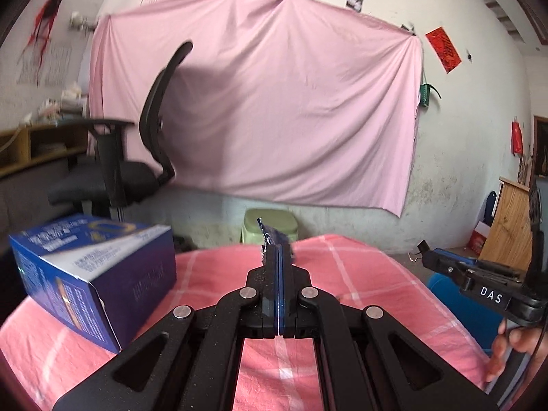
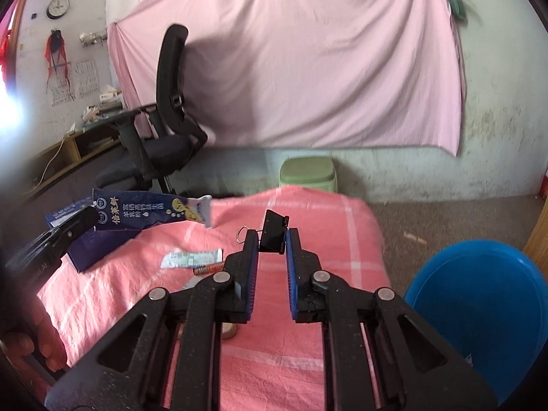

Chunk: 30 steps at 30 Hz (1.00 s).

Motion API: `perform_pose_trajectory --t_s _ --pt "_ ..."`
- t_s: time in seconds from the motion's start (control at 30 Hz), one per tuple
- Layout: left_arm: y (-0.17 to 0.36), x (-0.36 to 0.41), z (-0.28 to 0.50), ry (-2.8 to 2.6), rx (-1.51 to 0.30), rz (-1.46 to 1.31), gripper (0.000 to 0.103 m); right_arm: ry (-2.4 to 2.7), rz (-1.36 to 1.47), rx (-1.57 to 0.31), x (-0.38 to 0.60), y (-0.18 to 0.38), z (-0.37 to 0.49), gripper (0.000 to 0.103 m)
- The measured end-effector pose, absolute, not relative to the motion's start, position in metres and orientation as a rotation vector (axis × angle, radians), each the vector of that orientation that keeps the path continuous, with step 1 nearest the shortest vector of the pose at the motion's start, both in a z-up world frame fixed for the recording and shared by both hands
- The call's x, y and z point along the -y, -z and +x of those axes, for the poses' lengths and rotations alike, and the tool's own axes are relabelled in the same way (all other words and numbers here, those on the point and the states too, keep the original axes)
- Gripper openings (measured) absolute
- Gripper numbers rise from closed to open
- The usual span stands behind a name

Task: Collect trash
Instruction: 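Carry the tube and black clip to the blue bucket and release both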

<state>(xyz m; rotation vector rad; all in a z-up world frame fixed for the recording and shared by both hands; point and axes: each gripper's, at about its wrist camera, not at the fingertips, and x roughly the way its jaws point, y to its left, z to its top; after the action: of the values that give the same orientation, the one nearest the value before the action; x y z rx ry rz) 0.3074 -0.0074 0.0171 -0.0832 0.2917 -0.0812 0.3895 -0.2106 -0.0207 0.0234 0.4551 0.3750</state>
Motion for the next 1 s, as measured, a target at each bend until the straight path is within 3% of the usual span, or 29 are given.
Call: perform_pose_trajectory --t_s 0.63,1.0 --pt "-0.018 0.033 0.286 0.132 -0.174 0.066 0.000 -0.340 0.013 -0.367 0.229 0.012 0.374 0.034" --pt "-0.038 0.052 0.269 0.150 -0.048 0.103 0.000 -0.299 0.019 -0.210 0.250 -0.004 0.345 0.034"
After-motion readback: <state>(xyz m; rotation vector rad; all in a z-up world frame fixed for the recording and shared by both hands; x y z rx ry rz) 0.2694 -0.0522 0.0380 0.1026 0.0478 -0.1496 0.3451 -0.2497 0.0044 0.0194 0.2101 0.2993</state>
